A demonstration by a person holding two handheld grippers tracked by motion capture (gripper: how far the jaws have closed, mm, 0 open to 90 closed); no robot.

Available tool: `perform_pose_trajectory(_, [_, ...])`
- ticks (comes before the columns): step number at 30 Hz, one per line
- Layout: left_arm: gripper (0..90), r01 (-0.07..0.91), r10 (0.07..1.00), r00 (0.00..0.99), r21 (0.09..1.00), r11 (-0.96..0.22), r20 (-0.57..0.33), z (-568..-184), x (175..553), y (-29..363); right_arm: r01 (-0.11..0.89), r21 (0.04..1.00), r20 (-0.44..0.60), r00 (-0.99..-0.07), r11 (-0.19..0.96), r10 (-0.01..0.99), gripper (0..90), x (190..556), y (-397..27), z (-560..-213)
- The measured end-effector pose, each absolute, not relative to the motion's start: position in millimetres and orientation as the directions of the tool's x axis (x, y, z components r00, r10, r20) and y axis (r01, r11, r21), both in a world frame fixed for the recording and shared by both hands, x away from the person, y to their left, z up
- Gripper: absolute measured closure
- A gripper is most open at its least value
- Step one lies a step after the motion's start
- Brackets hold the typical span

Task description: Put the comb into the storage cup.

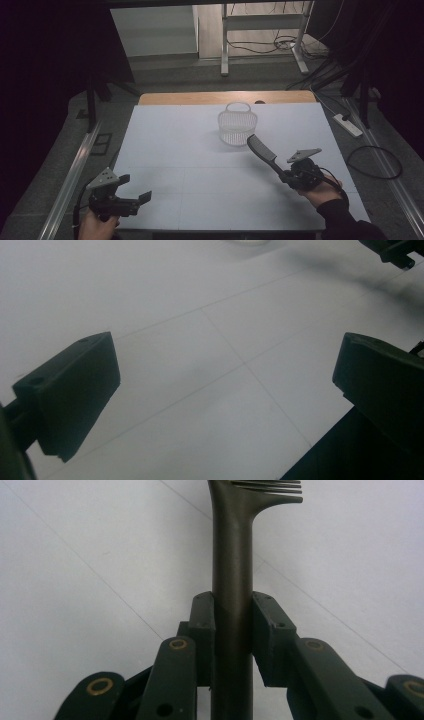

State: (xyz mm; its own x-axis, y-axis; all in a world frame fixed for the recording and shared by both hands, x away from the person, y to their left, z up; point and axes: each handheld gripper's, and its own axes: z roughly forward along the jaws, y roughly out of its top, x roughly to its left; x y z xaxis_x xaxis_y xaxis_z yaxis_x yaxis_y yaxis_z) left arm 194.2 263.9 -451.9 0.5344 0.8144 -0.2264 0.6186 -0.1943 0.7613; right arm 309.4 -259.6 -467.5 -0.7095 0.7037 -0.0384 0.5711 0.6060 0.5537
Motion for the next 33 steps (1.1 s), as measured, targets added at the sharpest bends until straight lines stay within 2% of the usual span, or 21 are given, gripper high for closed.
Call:
perform_pose_trajectory(11, [0.0,0.614,0.756,0.597,0.76,-0.215,-0.269,-451.4,219.6,247.1,0.53,0.619,-0.052,-0.708,0.58,0.704,72.4,301.3,-261.4,-458.6])
perform_pose_trajectory(22, [0.0,0.605,0.728,0.614,0.774,-0.188,-0.303,-445.4,244.1,231.3,0.486,0.654,-0.088,-0.713,0.58,0.696,72.3,298.0,-261.0,-453.4])
perform_pose_trajectory(33, [0.0,0.613,0.695,0.643,0.759,-0.217,-0.321,-440.6,264.1,206.3,0.44,0.691,-0.129,-0.706,0.574,0.696,72.4,295.0,-259.5,-447.5])
